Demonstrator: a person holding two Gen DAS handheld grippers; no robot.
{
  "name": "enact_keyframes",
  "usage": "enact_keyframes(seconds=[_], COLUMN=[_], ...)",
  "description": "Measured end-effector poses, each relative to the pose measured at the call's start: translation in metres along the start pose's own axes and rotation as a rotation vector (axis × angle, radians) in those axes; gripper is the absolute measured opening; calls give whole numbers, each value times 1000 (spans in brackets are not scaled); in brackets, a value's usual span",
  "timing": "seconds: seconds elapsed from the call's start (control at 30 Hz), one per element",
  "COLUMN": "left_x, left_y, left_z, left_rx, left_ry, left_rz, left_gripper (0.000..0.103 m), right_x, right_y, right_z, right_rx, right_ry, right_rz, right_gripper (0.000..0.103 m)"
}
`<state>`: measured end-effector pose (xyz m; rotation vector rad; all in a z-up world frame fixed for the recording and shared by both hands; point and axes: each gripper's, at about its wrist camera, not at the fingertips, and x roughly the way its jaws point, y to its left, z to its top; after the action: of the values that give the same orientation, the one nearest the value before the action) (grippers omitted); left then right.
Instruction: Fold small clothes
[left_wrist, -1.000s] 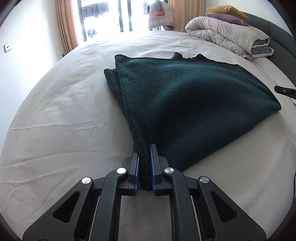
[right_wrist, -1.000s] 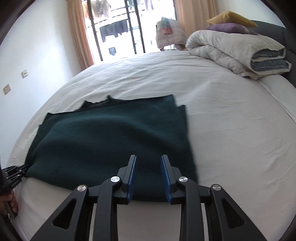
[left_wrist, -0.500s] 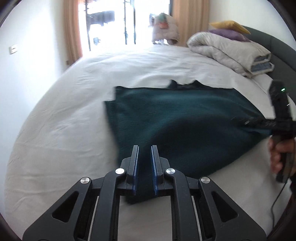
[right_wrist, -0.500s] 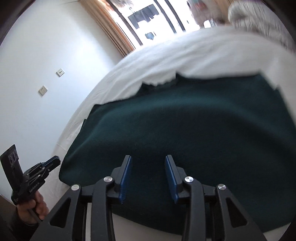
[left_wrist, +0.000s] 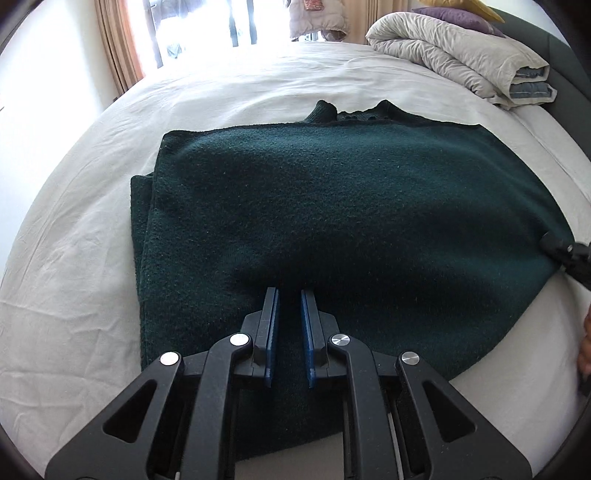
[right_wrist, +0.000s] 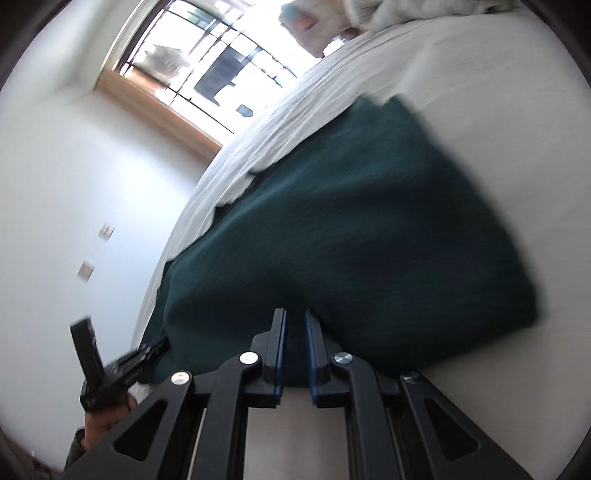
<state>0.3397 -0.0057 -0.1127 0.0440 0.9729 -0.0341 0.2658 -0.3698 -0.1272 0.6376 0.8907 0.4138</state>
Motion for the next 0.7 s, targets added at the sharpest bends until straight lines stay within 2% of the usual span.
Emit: enact_keyframes(seconds=[0.07, 0.13, 0.3, 0.4, 0.5, 0.6, 0.7], left_x=[1, 1, -3, -10, -23, -44, -56], left_y=[1, 1, 6, 14, 38, 69, 94], left_z=[-1, -4, -7, -12, -24, -47, -73], left_rx=[-2, -5, -21, -49, -186, -352, -498], left_ry=[-5, -12, -23, -44, -64, -100, -110], left_rz=[1, 1, -19, -54, -149, -181, -268], left_gripper=[11, 11, 11, 12, 12, 12, 12], right_x=[-16, -23, -7, 12, 39, 63, 64], right_y=[1, 11, 56, 84, 101, 104, 110], right_z=[0, -1, 0, 1, 0, -3, -6], right_rx=[10, -8, -102, -156, -190, -178, -186], right_ry=[-58, -92, -61, -19, 38, 105, 100], right_rz=[-42, -55, -5, 36, 33, 0, 40], right_gripper=[27, 37, 39, 47, 51, 51, 51])
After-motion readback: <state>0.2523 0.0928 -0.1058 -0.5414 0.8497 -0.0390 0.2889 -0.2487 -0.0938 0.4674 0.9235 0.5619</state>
